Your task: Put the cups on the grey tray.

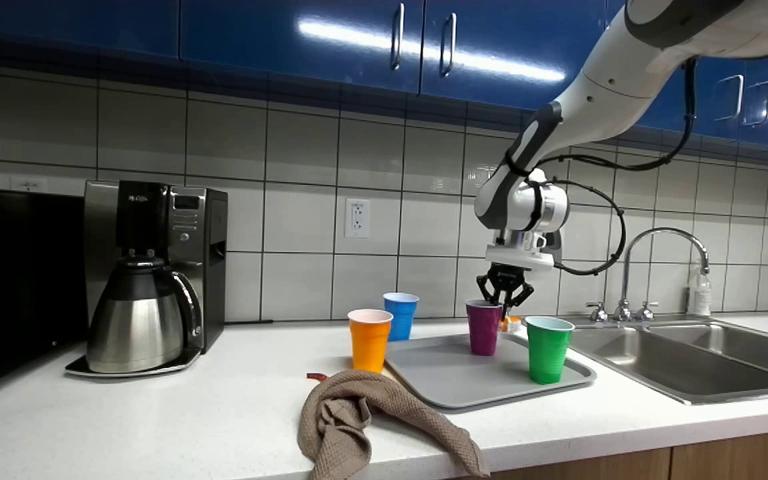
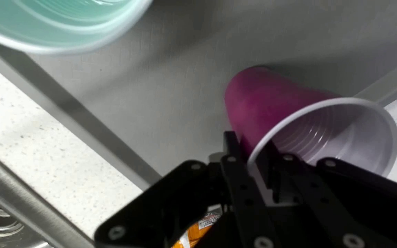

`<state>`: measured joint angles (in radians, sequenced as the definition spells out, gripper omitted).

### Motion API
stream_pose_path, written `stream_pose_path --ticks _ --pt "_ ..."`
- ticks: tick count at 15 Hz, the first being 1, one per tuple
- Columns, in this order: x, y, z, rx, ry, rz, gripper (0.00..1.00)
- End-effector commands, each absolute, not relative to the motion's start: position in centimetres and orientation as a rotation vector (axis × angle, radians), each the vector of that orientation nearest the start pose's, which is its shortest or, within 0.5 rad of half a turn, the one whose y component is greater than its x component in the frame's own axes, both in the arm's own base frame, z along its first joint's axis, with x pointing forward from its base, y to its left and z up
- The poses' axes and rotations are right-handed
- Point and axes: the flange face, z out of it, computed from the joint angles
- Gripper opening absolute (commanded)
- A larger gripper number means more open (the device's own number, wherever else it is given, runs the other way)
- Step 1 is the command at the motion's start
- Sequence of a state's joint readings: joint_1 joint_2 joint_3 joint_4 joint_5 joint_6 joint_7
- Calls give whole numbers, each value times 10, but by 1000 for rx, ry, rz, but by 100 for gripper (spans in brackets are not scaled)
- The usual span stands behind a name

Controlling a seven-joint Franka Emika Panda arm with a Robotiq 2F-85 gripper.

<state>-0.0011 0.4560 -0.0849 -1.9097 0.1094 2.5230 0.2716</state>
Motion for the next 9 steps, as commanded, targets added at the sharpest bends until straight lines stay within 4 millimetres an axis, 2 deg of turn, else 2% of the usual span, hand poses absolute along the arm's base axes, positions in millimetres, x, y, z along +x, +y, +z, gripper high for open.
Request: stream_pose_path --ticks 1,7,9 --pt "632 -57 287 -3034 639 -233 51" --pt "622 -59 321 -3023 621 -296 96" --pt "618 -59 332 -3025 603 -315 100"
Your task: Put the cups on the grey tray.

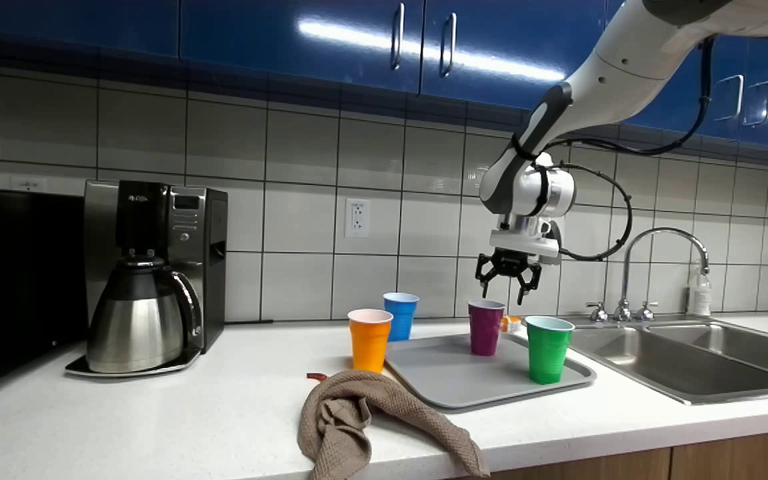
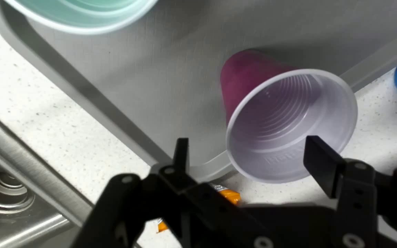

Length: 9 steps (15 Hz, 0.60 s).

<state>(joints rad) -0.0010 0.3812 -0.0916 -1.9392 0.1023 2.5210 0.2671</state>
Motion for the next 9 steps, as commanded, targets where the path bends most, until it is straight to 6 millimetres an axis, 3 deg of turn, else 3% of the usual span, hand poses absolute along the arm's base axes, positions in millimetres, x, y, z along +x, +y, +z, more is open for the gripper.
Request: stream_pose_path --ticks 1,5,9 --pt "617 -58 335 -3028 596 -320 100" --pt "609 -51 346 -3045 540 -344 100" --pt "608 -30 349 -3056 468 -353 100"
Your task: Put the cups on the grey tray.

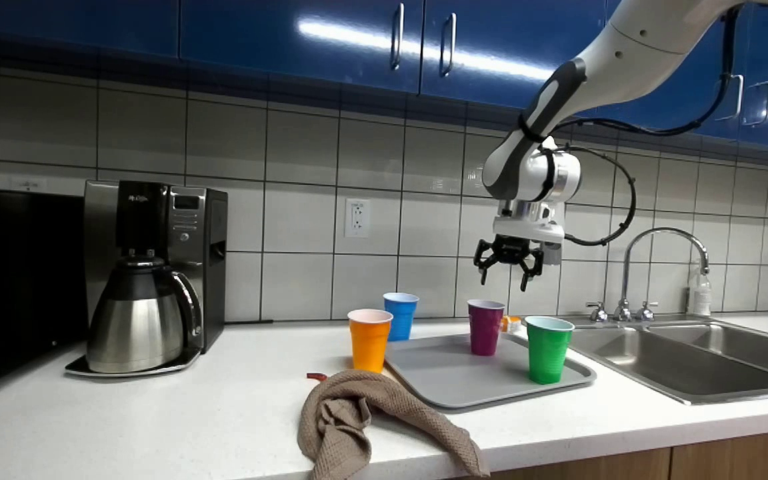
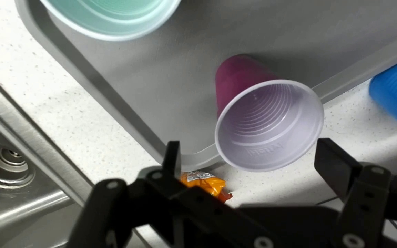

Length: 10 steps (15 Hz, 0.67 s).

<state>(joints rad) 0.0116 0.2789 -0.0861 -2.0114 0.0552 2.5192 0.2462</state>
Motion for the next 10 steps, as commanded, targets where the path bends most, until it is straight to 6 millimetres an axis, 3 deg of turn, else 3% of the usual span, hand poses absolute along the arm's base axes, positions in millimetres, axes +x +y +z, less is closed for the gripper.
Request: stream_pose_path --ticks 1,10 --pt "608 -23 349 -3058 449 -354 100" --pt "611 50 343 -3038 298 -327 100"
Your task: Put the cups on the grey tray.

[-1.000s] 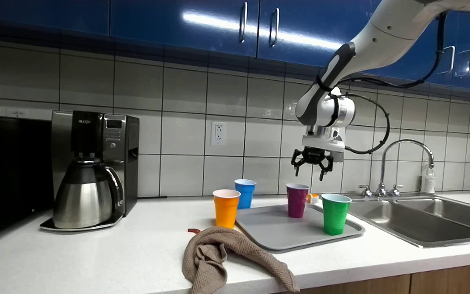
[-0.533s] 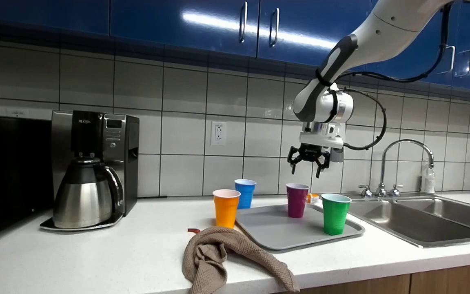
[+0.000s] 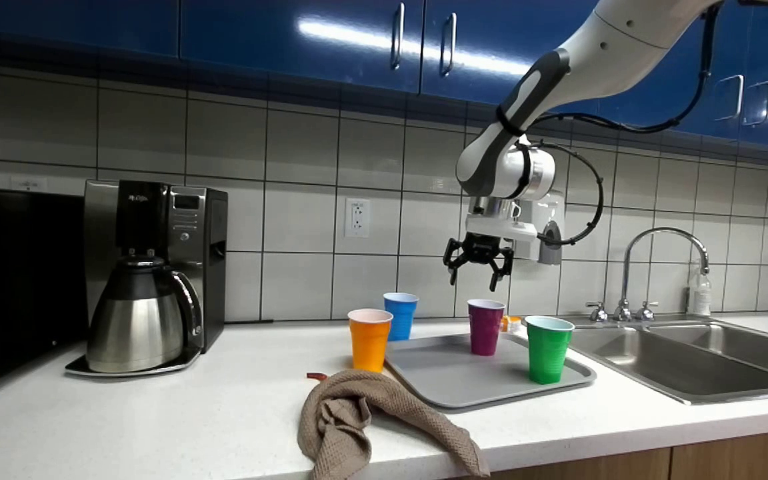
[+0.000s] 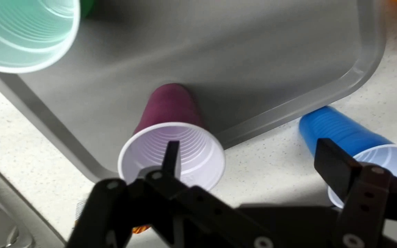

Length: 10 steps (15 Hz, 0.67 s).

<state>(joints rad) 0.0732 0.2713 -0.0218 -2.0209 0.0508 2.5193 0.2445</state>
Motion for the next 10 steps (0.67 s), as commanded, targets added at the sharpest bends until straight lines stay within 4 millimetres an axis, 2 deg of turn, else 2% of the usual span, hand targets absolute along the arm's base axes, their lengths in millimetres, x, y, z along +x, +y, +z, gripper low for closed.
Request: stream_pose_path --ticks 1,10 --pt "611 57 341 -3035 286 -319 100" --pt "612 112 319 -2972 224 -241 100"
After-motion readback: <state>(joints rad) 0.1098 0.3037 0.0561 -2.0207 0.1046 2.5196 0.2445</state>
